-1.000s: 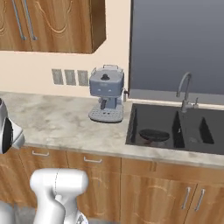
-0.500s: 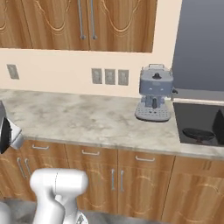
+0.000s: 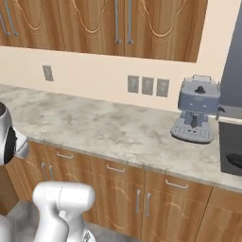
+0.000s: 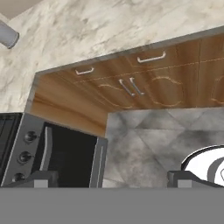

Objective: Move the pot and pan from the stove into the sink.

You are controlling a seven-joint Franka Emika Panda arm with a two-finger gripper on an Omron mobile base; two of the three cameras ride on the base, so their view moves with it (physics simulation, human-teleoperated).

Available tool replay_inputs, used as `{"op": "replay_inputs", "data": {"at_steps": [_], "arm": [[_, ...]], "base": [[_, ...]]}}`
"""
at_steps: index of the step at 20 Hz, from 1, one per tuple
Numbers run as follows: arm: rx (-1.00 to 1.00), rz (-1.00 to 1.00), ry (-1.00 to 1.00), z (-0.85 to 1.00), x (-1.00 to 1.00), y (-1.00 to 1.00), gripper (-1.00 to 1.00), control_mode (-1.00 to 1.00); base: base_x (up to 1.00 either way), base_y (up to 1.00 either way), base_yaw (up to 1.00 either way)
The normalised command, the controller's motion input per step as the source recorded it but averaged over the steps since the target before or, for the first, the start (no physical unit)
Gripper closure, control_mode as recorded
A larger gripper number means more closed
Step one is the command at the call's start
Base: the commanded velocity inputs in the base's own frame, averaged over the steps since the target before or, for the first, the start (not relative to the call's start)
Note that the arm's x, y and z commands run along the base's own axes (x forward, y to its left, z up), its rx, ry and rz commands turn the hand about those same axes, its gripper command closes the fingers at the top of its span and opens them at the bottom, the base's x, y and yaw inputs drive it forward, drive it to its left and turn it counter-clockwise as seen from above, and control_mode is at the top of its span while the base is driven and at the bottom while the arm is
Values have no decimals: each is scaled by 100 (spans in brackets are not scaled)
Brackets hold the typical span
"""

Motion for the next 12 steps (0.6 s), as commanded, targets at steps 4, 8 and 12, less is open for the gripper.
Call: {"op": "replay_inputs", "data": {"at_steps": [4,8,12], "arm": [[0,0,0,0,0,0,-100,100],[0,0,0,0,0,0,-100,100],[0,0,0,0,0,0,-100,100]], "base": [[-9,0,49],[-10,0,50],[-10,0,50]]}}
